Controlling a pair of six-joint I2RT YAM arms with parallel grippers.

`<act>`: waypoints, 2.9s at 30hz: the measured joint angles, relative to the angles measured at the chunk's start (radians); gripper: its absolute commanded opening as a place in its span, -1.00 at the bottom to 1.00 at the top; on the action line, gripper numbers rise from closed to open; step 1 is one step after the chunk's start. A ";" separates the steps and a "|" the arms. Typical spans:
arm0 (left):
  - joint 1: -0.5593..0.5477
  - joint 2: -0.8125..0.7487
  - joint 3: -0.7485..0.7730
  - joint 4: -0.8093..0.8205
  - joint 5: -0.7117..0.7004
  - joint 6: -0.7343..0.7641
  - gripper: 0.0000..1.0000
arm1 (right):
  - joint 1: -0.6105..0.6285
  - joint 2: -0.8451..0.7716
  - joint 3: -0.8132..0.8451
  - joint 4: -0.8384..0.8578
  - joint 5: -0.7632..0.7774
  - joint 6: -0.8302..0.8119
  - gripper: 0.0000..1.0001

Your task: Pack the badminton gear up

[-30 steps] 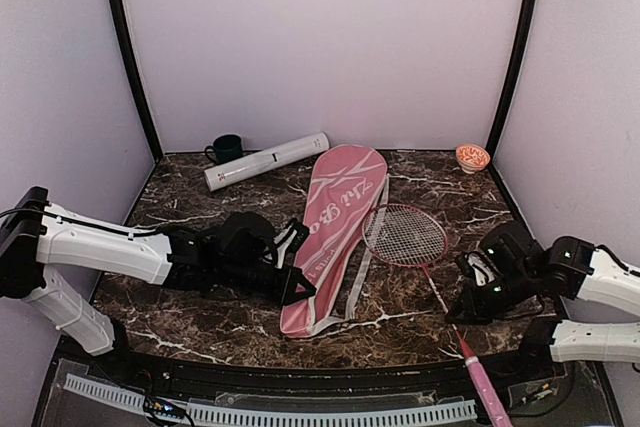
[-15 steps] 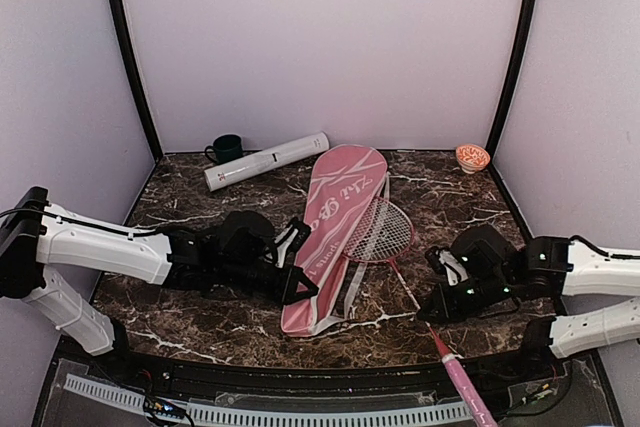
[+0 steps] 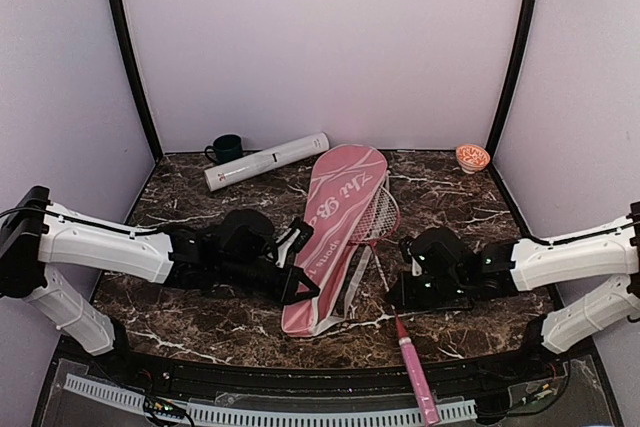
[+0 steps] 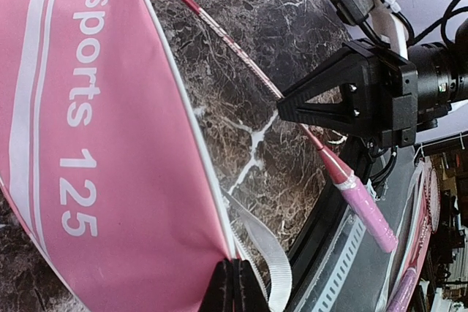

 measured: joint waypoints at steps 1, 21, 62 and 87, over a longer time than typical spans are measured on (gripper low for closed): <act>0.000 0.006 0.001 0.001 0.005 0.002 -1.00 | -0.002 0.030 0.007 0.025 0.005 0.002 -1.00; 0.000 0.032 -0.017 0.016 0.067 0.021 -1.00 | -0.129 0.272 0.071 0.366 -0.017 0.007 -1.00; -0.013 0.068 -0.033 0.027 0.107 0.037 -1.00 | -0.160 0.314 0.101 0.602 -0.144 -0.077 0.28; -0.014 0.097 -0.032 0.048 0.123 0.039 -1.00 | 0.506 0.101 -0.187 0.360 0.222 -0.567 0.54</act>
